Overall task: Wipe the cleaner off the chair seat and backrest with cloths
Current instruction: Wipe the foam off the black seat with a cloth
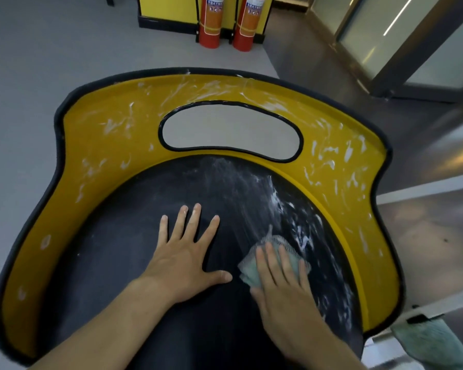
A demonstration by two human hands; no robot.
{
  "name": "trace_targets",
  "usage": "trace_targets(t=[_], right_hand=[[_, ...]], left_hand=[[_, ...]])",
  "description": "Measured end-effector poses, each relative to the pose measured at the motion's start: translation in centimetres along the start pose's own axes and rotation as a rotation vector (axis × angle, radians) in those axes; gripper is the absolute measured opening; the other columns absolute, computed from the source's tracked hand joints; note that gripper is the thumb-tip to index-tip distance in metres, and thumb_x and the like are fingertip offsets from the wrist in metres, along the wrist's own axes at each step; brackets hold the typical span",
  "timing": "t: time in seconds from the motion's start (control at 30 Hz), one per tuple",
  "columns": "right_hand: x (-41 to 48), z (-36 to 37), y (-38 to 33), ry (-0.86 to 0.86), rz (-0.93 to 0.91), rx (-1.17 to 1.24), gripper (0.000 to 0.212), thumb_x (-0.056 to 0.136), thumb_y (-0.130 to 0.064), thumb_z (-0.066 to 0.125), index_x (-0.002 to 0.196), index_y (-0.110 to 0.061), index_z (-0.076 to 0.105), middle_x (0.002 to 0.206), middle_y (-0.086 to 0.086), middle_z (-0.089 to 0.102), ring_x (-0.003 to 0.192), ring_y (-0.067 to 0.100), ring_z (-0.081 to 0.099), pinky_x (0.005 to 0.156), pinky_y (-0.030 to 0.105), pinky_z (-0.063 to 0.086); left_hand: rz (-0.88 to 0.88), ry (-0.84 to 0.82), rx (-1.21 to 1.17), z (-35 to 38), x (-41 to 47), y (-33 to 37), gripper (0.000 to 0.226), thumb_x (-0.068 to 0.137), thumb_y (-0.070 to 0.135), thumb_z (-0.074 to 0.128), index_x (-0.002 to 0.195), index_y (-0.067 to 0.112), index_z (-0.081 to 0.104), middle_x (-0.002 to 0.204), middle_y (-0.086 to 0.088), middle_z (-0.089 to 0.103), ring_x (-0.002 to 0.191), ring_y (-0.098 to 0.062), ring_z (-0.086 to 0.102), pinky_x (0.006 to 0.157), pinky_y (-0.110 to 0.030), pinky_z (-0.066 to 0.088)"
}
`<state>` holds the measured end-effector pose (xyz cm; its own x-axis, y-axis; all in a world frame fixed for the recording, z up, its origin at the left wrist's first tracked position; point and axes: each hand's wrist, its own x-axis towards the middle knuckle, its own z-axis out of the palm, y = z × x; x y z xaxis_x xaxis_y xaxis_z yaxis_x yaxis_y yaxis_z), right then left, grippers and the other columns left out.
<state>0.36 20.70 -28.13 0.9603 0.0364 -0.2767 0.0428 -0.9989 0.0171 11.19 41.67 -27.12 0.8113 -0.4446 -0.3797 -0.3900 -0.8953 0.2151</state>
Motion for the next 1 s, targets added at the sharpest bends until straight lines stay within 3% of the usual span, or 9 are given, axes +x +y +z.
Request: trace_targets(t=[0.1,0.17,0.33,0.5,0.67,0.77,0.9,1.0], right_hand=[[4.7,-1.5,1.2,0.022,-0.018,0.084,0.068,0.102,-0.057,0.000,0.160,-0.024,-0.010,0.167,-0.006,-0.017,0.151,0.018,-0.024,0.121,0.050,-0.014],[8.3,-2.6,2.1,0.022,0.023,0.115,0.066,0.101,-0.059,-0.002,0.156,-0.028,-0.022,0.161,-0.010,-0.032,0.145,0.014,-0.037,0.119,0.049,-0.022],[14.7,-4.1,3.1,0.024,0.083,0.161,0.062,0.106,-0.050,0.006,0.159,-0.026,-0.015,0.165,-0.007,-0.024,0.151,0.017,-0.026,0.120,0.050,-0.017],[9.9,-3.5,3.0,0.057,0.049,0.188,0.060,0.107,-0.044,0.011,0.160,-0.027,-0.012,0.167,-0.008,-0.017,0.152,0.014,-0.021,0.125,0.042,-0.009],[4.2,-4.2,3.2,-0.051,0.078,0.182,0.060,0.107,-0.051,0.012,0.161,-0.030,-0.006,0.168,-0.009,-0.010,0.154,0.014,-0.014,0.126,0.042,-0.003],[5.3,-5.5,3.5,0.019,0.046,0.127,0.060,0.106,-0.052,0.009,0.161,-0.030,0.008,0.169,-0.005,0.001,0.155,0.019,-0.004,0.126,0.046,0.000],[10.9,-5.0,4.3,0.004,-0.011,0.101,0.057,0.109,-0.045,0.012,0.161,-0.032,-0.006,0.168,-0.002,-0.017,0.153,0.025,-0.020,0.124,0.049,-0.009],[15.0,-4.6,5.0,0.021,0.039,0.117,0.056,0.108,-0.045,0.009,0.160,-0.033,-0.009,0.167,-0.004,-0.019,0.153,0.024,-0.019,0.123,0.048,-0.010]], left_hand=[[-0.006,0.001,0.009,0.2,0.1,0.3,0.112,0.077,0.092,0.035,0.151,0.039,-0.031,0.155,-0.005,-0.044,0.140,-0.028,-0.045,0.119,-0.058,-0.017],[-0.012,-0.002,0.010,0.1,0.4,0.5,0.113,0.076,0.093,0.034,0.150,0.040,-0.032,0.155,-0.004,-0.045,0.140,-0.028,-0.046,0.118,-0.059,-0.019],[-0.047,0.005,0.014,0.1,1.1,1.3,0.114,0.072,0.096,0.031,0.150,0.042,-0.032,0.156,-0.003,-0.044,0.141,-0.030,-0.045,0.116,-0.061,-0.021],[-0.070,0.098,0.014,0.6,1.4,2.2,0.109,0.073,0.098,0.017,0.152,0.039,-0.029,0.159,-0.004,-0.040,0.142,-0.032,-0.042,0.116,-0.062,-0.020],[-0.061,0.260,0.029,1.9,0.9,2.4,0.100,0.079,0.095,0.004,0.158,0.036,-0.015,0.166,-0.004,-0.023,0.149,-0.029,-0.031,0.119,-0.058,-0.016],[-0.038,0.325,0.002,2.3,0.8,2.3,0.097,0.086,0.089,0.006,0.162,0.030,0.001,0.169,-0.005,-0.007,0.154,-0.027,-0.019,0.123,-0.055,-0.007],[-0.036,0.349,0.019,2.7,0.9,2.2,0.095,0.091,0.083,0.007,0.162,0.020,0.007,0.169,-0.005,0.001,0.155,-0.026,-0.010,0.125,-0.052,0.000],[-0.038,0.366,0.025,2.8,1.1,2.2,0.093,0.094,0.080,0.013,0.161,0.017,0.015,0.169,-0.006,0.008,0.156,-0.027,-0.003,0.125,-0.053,0.005]])
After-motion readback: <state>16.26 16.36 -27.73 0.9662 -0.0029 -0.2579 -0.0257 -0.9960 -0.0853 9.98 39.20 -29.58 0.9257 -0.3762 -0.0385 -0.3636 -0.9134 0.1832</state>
